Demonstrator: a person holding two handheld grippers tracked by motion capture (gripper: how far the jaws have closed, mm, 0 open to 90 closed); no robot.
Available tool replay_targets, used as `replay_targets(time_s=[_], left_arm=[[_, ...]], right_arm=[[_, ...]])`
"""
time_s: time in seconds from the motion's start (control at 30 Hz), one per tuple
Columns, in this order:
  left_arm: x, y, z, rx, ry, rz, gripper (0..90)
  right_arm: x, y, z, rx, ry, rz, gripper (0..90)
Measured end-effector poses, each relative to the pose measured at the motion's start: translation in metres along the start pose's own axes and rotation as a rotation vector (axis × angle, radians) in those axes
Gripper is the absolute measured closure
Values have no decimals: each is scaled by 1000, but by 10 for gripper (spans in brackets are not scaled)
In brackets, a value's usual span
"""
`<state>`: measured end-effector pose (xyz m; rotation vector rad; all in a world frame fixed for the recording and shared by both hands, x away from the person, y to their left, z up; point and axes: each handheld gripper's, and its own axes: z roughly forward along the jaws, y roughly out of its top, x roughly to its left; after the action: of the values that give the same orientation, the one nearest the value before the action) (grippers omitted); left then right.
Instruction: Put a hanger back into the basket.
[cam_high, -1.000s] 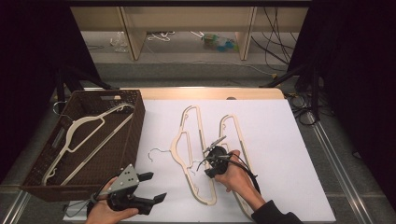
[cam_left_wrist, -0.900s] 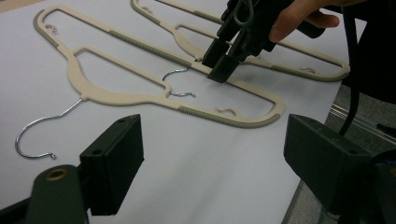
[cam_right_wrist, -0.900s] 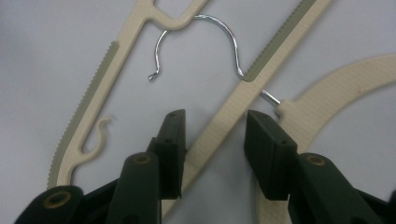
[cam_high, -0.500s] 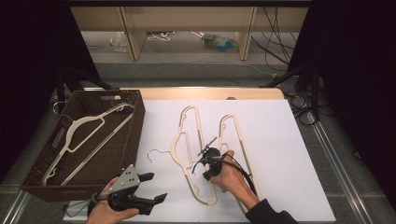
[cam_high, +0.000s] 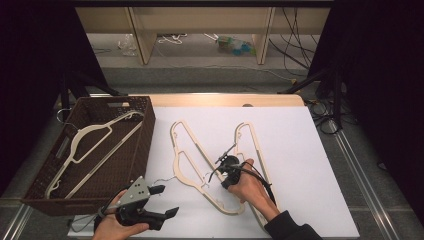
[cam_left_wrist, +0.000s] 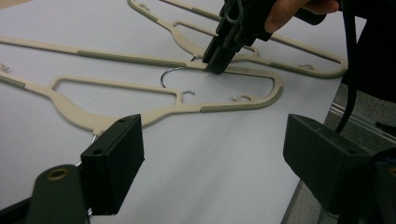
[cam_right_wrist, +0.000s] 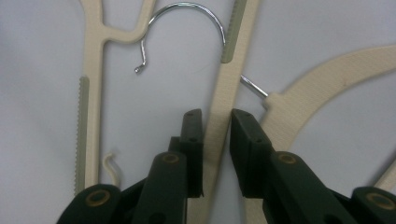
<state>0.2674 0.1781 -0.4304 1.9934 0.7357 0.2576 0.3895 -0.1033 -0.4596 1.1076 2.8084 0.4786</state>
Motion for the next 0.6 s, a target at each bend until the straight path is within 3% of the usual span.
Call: replay_targets(time_s=[0.3, 0.6], left_arm=[[0, 0, 0, 3, 4, -3, 205], [0, 0, 2, 5, 0, -7, 206]], right_arm=[[-4, -2, 1, -9, -2, 18, 763], [0, 2, 2, 16, -26, -14, 765]])
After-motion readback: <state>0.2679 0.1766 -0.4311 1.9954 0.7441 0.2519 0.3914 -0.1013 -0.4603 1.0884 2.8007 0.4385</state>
